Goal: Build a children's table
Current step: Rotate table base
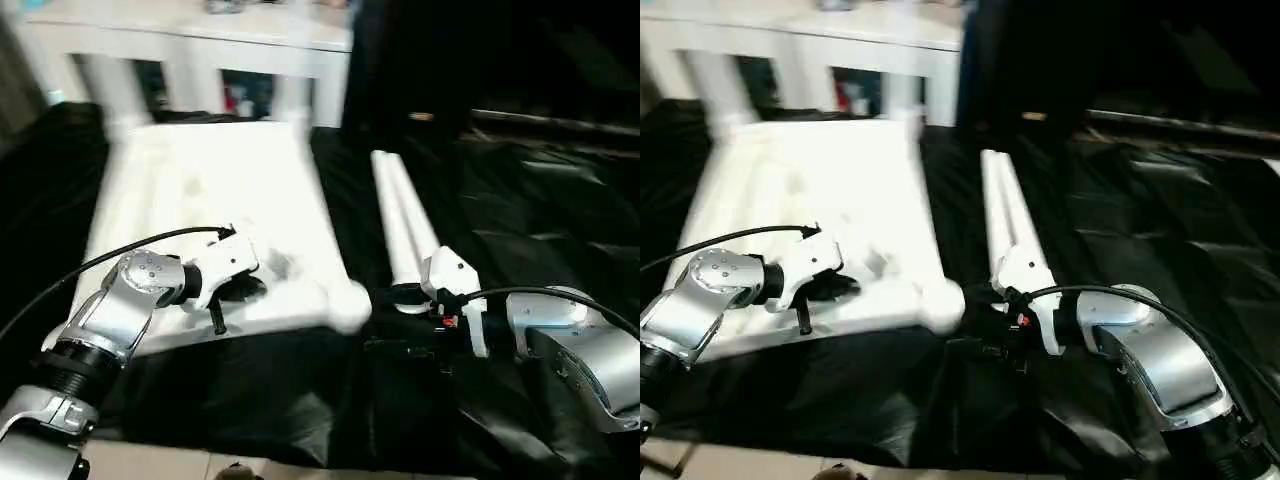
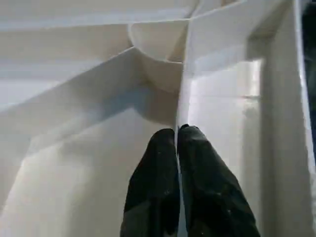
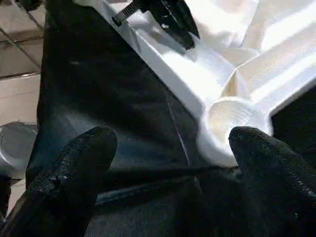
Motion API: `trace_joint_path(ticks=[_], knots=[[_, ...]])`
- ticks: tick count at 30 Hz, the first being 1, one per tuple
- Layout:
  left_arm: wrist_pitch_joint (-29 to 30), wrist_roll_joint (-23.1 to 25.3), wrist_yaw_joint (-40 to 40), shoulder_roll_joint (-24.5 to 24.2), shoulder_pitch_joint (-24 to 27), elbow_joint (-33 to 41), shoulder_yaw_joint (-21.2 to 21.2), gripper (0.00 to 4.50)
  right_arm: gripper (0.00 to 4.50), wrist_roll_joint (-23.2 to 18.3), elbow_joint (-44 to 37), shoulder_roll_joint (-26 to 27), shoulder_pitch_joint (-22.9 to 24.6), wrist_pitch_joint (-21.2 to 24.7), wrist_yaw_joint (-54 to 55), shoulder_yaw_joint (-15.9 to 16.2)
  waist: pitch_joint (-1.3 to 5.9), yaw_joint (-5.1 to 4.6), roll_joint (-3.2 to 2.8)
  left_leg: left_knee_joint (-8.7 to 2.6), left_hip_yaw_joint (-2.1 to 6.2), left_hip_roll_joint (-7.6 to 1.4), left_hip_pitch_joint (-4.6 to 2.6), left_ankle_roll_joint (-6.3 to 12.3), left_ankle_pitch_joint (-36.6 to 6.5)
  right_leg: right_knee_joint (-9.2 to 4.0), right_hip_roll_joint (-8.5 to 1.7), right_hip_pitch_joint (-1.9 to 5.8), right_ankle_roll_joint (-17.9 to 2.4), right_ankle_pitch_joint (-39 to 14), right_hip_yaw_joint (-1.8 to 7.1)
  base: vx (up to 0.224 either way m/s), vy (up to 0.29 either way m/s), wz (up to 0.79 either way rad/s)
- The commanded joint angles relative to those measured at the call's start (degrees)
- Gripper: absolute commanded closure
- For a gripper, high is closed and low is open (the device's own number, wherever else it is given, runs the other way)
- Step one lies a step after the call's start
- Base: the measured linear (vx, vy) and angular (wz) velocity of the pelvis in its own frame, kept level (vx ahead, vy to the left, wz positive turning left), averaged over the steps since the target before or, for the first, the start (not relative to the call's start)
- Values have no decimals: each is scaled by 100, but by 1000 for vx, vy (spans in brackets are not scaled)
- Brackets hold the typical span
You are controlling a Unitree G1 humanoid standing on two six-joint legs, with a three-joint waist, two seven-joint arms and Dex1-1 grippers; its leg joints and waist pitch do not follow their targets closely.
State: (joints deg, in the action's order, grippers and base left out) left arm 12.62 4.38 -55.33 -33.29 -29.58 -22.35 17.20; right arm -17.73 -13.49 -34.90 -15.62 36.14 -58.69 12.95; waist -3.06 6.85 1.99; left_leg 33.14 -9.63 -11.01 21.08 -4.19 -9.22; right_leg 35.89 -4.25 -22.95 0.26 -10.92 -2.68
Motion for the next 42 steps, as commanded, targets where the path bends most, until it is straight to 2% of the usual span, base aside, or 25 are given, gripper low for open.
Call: trace_joint_path(ticks=[1,3,5,7,9,15,19,21,23,24,25,26,27,29,30,33,35,36,37,38,39,40,42], knots=[[106,107,265,-148,27,181,-261,446,31,-23,-54,-31,-64,10,16,7,344,40,-52,-426,117,-172,-7,-241,-1789,-521,-391,269,-661,-2056,207,0,0,0],[123,153,311,-196,82,281,-269,446,31,-12,-29,-22,-82,-6,17,24,352,21,-40,-418,113,-181,-17,-220,-1734,-504,-382,261,-721,-1878,211,0,0,0],[120,168,334,-240,113,305,-283,446,31,-1,-1,-8,-110,-22,16,43,364,14,-56,-391,84,-179,-51,-155,-1622,-474,-353,235,-891,-1439,223,0,0,0],[34,165,369,-284,133,279,-301,446,31,10,29,7,-137,-40,21,62,374,12,-66,-368,65,-172,-59,-99,-1499,-432,-339,241,-1053,-1001,223,0,0,0],[-397,130,410,-354,177,162,-370,446,31,29,63,28,-172,-80,36,72,371,14,-62,-368,63,-171,-57,-82,-1479,-431,-338,246,-1079,-957,218,0,0,0],[-997,123,252,-649,343,74,-439,446,31,43,112,80,-210,-139,107,31,356,23,-85,-397,63,-184,-86,-141,-1745,-451,-346,225,-1041,-1179,223,0,0,0],[-838,-190,8,-764,526,255,-645,446,31,-7,127,105,-222,-128,113,6,348,16,-83,-404,62,-187,-99,-189,-1834,-459,-355,207,-1001,-1395,230,0,0,0],[-679,-490,-270,-784,577,380,-770,406,31,-40,126,122,-231,-118,122,-8,350,16,-82,-403,59,-185,-99,-198,-1810,-446,-353,205,-1033,-1353,230,0,0,0],[-548,-689,-354,-807,598,507,-890,395,31,-75,139,162,-249,-106,148,-27,353,19,-92,-402,54,-185,-105,-204,-1812,-438,-348,194,-1083,-1286,230,0,0,0],[-392,-795,-418,-843,583,556,-953,396,31,-93,162,206,-267,-98,176,-39,354,13,-51,-399,47,-194,-114,-199,-1818,-434,-347,194,-1137,-1205,229,0,0,0],[-374,-811,-429,-853,583,562,-960,369,31,-95,165,213,-269,-98,180,-41,344,20,-68,-402,54,-185,-97,-196,-1800,-424,-347,201,-1151,-1215,225,0,0,0],[-355,-828,-440,-862,582,568,-967,369,31,-97,169,219,-272,-97,185,-44,342,18,-63,-402,48,-180,-103,-192,-1819,-432,-339,198,-1128,-1263,227,0,0,0],[-354,-871,-445,-893,586,588,-1021,361,31,-102,190,252,-286,-88,211,-51,334,17,-34,-403,45,-182,-111,-185,-1853,-444,-346,197,-1082,-1390,229,0,0,0],[-304,-967,-469,-985,598,673,-1182,354,31,-108,265,346,-335,-73,290,-70,326,26,-61,-406,48,-178,-119,-206,-1927,-463,-353,176,-1013,-1615,235,0,0,0],[-237,-1029,-509,-1057,616,752,-1283,345,31,-112,315,415,-372,-56,359,-89,331,30,-38,-408,51,-179,-129,-230,-1964,-465,-362,174,-980,-1735,231,0,0,0],[-98,-1121,-559,-1162,656,888,-1423,316,31,-100,380,519,-421,-75,468,-118,322,24,-48,-421,61,-184,-130,-271,-2013,-472,-357,161,-925,-1841,230,0,0,0],[89,-1222,-515,-1285,735,1167,-1590,295,31,253,784,897,-689,-60,1263,-211,319,4,-44,-426,61,-175,-124,-298,-2022,-469,-351,150,-938,-1868,228,0,0,0],[172,-1256,-500,-1313,774,1294,-1629,287,16,365,1046,1124,-860,58,1698,-309,313,-27,-44,-434,64,-162,-117,-392,-1981,-455,-358,133,-960,-1936,228,0,0,0],[276,-1290,-477,-1329,824,1458,-1657,278,6,505,1359,1380,-1072,203,2206,-411,313,-30,-41,-436,78,-152,-111,-438,-2056,-471,-360,152,-889,-2176,212,0,0,0],[388,-1327,-453,-1322,881,1627,-1660,273,0,519,1630,1617,-1257,378,2574,-534,316,-35,-69,-426,69,-159,-145,-478,-2056,-469,-373,112,-901,-2182,231,0,0,0],[454,-1351,-439,-1315,917,1731,-1657,269,0,503,1781,1754,-1360,484,2763,-610,296,-67,-63,-433,84,-142,-137,-508,-2215,-497,-362,107,-883,-2397,219,0,0,0],[515,-1378,-435,-1301,948,1817,-1655,263,0,486,1855,1819,-1420,547,2820,-628,310,-54,-65,-420,68,-150,-183,-517,-2265,-499,-349,76,-851,-2367,233,0,0,0],[591,-1409,-417,-1247,1004,1946,-1628,253,0,553,2061,1973,-1594,606,3029,-627,303,-44,-68,-424,58,-151,-187,-513,-2306,-492,-326,60,-850,-2218,239,0,0,0]])
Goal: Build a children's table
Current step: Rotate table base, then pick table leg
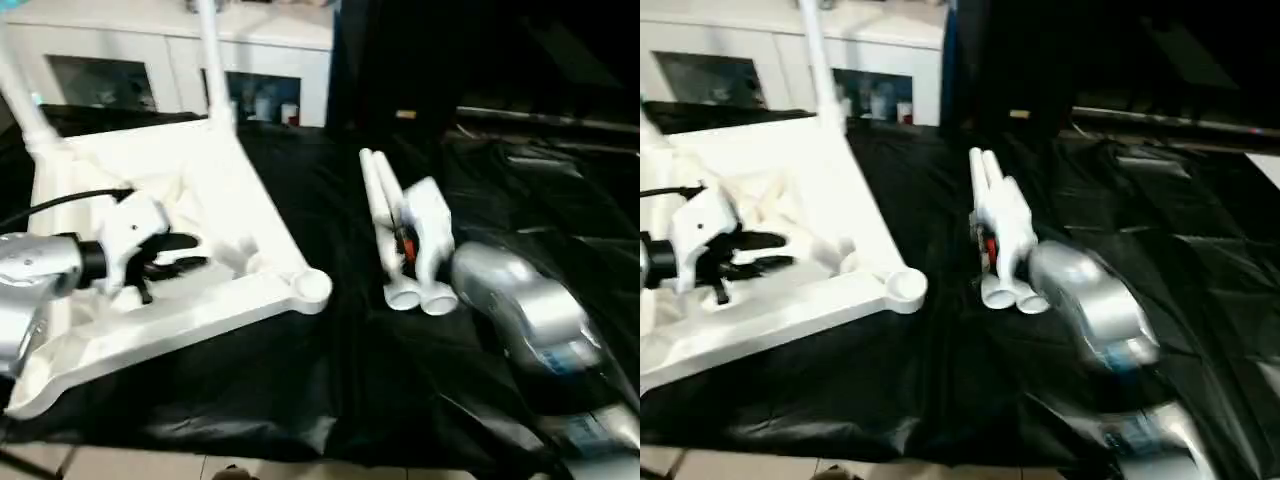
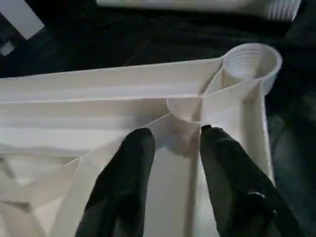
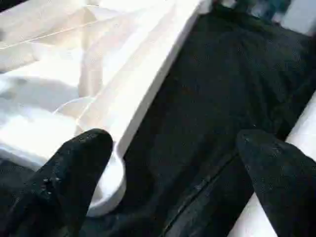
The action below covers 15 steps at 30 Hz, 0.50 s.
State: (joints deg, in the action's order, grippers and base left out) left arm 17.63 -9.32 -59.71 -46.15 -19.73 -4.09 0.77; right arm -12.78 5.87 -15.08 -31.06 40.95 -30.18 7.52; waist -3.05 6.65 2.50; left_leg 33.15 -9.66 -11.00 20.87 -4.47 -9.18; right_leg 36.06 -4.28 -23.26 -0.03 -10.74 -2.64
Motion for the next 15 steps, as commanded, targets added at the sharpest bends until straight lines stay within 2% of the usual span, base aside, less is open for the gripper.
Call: trace_joint_path(ticks=[1,2,3,4,5,6,7,8,9,10,11,14,15], knots=[[136,-59,42,85,63,211,44,234,0,135,348,138,-224,136,414,-98,312,-17,-121,-431,65,-156,-160,-494,-2286,-502,-325,109,-816,-2171,234,0,0,0],[171,-72,63,117,89,276,62,234,0,200,548,240,-364,131,640,-136,325,-30,-80,-438,68,-158,-123,-511,-2132,-459,-336,132,-852,-2002,232,0,0,0],[171,-72,63,117,89,276,62,222,0,200,548,240,-364,131,640,-136,331,-20,-103,-441,57,-154,-126,-529,-2081,-467,-324,137,-827,-1927,228,0,0,0],[257,-115,97,163,133,402,70,215,0,264,956,408,-621,110,1040,-265,332,-35,-74,-433,45,-155,-131,-541,-2024,-447,-324,123,-850,-1776,238,0,0,0],[334,-163,116,186,153,489,60,204,0,289,1200,480,-760,100,1249,-353,328,-54,-32,-446,51,-145,-102,-543,-1982,-437,-318,150,-864,-1786,229,0,0,0],[367,-178,122,192,163,525,53,195,0,302,1287,511,-809,93,1321,-387,345,-34,-76,-434,50,-147,-121,-571,-1949,-430,-326,145,-864,-1740,229,0,0,0],[486,-238,142,207,200,664,31,186,0,348,1615,620,-990,71,1564,-516,337,-54,-39,-428,34,-142,-109,-573,-1875,-420,-307,146,-866,-1579,232,0,0,0],[554,-272,160,203,224,743,18,174,0,411,1786,668,-1094,99,1710,-555,339,-48,-53,-428,38,-140,-103,-584,-1855,-403,-312,153,-870,-1538,233,0,0,0],[604,-291,181,198,250,812,11,164,0,485,1950,700,-1193,177,1886,-585,342,-51,-30,-430,30,-136,-106,-594,-1822,-406,-304,156,-855,-1508,228,0,0,0],[662,-300,205,184,291,898,1,164,0,546,2137,727,-1305,272,2051,-597,341,-58,-34,-425,27,-132,-105,-599,-1798,-399,-301,155,-855,-1483,233,0,0,0],[669,-298,208,178,303,915,-1,142,0,554,2173,731,-1327,296,2071,-594,342,-62,-42,-426,26,-131,-102,-616,-1754,-390,-293,161,-836,-1417,229,0,0,0],[664,-256,228,164,346,971,-13,129,0,541,2331,767,-1416,398,2150,-631,358,-52,-33,-414,16,-124,-91,-579,-1622,-379,-286,186,-766,-1187,235,0,0,0],[655,-233,243,163,363,996,-20,107,0,524,2401,787,-1456,445,2200,-663,359,-50,-36,-415,15,-123,-87,-579,-1563,-374,-283,191,-767,-1109,232,0,0,0]])
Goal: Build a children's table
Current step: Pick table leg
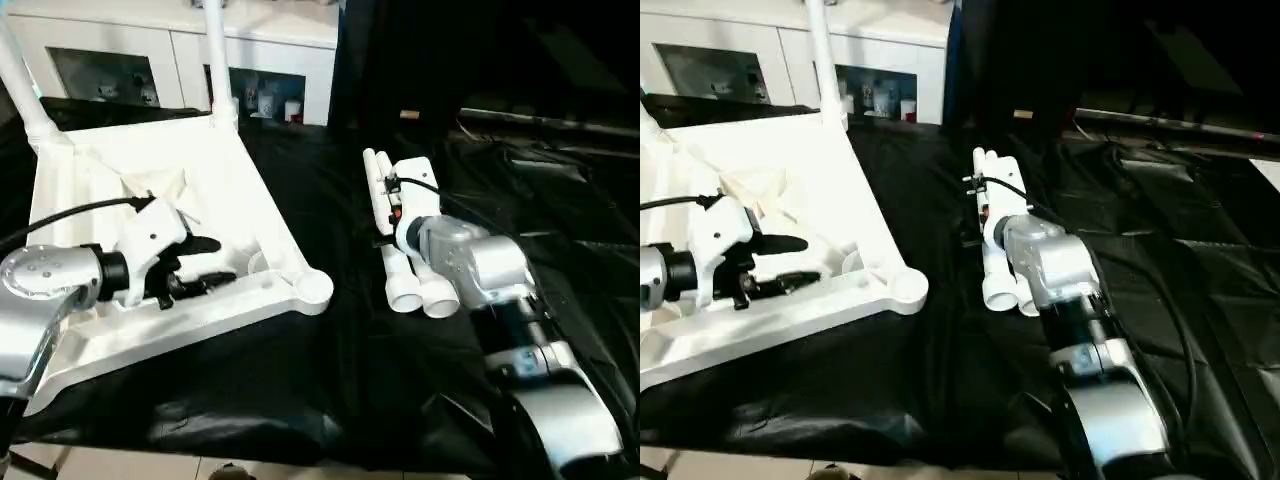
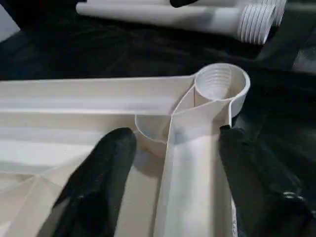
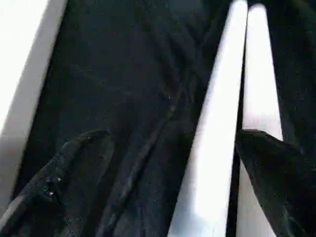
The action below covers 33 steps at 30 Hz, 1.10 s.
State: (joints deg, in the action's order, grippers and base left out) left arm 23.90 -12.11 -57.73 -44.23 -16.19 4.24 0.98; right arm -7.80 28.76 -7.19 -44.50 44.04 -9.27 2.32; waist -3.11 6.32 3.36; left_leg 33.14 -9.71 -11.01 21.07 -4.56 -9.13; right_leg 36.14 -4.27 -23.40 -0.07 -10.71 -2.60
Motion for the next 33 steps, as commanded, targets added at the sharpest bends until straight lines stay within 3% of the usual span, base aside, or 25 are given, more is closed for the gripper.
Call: trace_joint_path(ticks=[1,10,15,33], knots=[[56,52,51,-35,24,199,-32,107,0,8,225,34,-172,241,192,-184,367,-22,-123,-409,17,-122,-108,-578,-1537,-375,-282,204,-772,-1064,231,0,0,0],[514,-248,-51,10,78,744,171,20,0,-189,881,152,-368,461,302,-538,347,-20,-135,-412,20,-129,-135,-627,-1800,-401,-295,175,-753,-1399,232,0,0,0],[541,-266,-21,100,42,864,297,20,0,-209,1198,160,-496,541,274,-596,338,-24,-131,-419,24,-118,-104,-641,-1804,-405,-288,193,-706,-1447,229,0,0,0],[703,-276,62,85,-4,1060,385,20,0,-245,1473,226,-746,412,5,-610,334,-81,-111,-413,22,-123,-101,-604,-1776,-411,-281,183,-716,-1495,226,0,0,0]])
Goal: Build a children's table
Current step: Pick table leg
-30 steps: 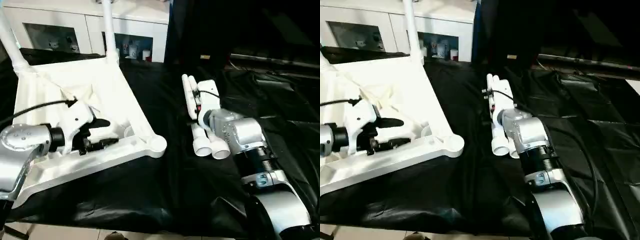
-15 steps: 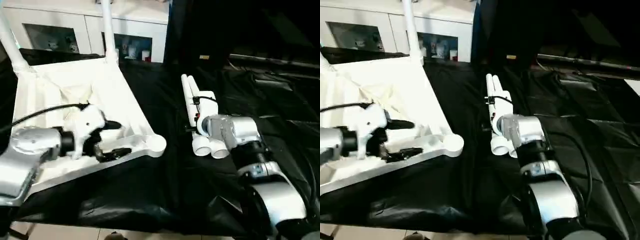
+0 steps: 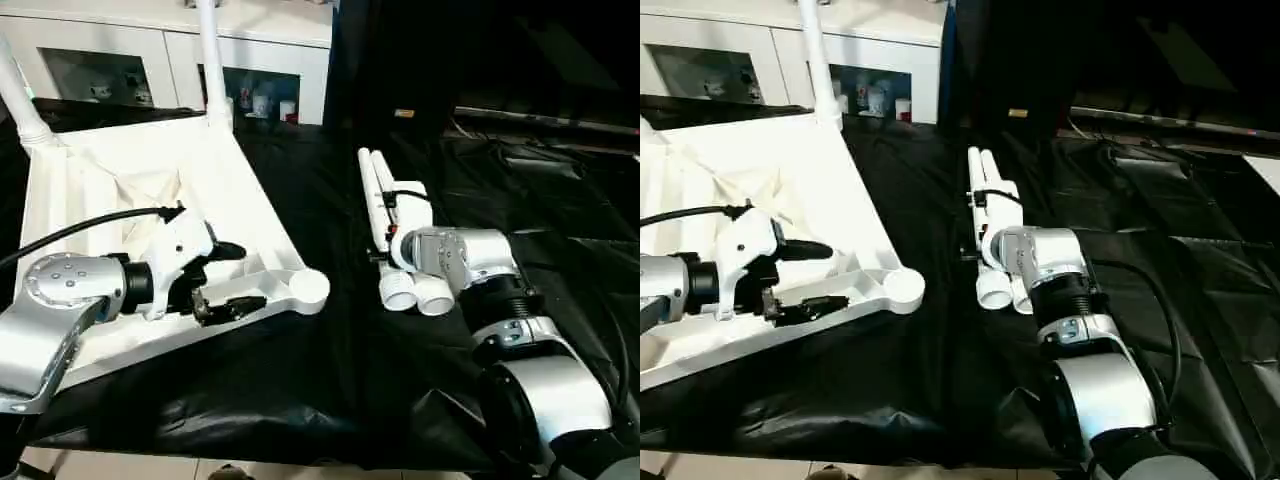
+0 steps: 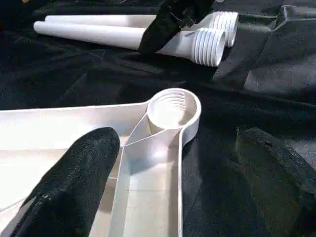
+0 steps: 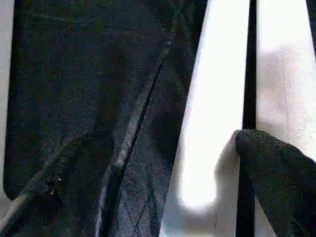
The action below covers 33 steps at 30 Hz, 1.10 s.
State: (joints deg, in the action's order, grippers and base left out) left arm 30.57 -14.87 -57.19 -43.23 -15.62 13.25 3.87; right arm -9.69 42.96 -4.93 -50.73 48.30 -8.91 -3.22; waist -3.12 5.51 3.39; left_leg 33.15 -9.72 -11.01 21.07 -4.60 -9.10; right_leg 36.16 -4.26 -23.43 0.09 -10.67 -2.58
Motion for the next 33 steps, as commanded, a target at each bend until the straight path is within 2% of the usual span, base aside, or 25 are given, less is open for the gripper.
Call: trace_joint_path(ticks=[1,20,25,33], knots=[[35,4,10,-15,-60,160,97,20,0,-51,65,1,-129,-9,-45,-49,337,-1,-111,-413,23,-123,-101,-600,-1783,-412,-282,187,-732,-1509,222,0,0,0],[8,4,78,14,-52,178,146,20,0,-110,130,67,-171,75,-487,-12,336,-27,-90,-416,24,-134,-99,-578,-1772,-420,-295,184,-752,-1583,225,0,0,0],[-19,15,88,39,-60,152,181,20,0,58,314,2,-161,-5,-288,41,332,-28,-90,-416,22,-130,-99,-588,-1788,-428,-293,180,-741,-1654,225,0,0,0],[-26,8,86,56,-104,127,214,20,0,60,539,10,-142,30,-281,-2,349,-31,-89,-404,18,-128,-87,-586,-1687,-404,-288,199,-781,-1429,222,0,0,0]])
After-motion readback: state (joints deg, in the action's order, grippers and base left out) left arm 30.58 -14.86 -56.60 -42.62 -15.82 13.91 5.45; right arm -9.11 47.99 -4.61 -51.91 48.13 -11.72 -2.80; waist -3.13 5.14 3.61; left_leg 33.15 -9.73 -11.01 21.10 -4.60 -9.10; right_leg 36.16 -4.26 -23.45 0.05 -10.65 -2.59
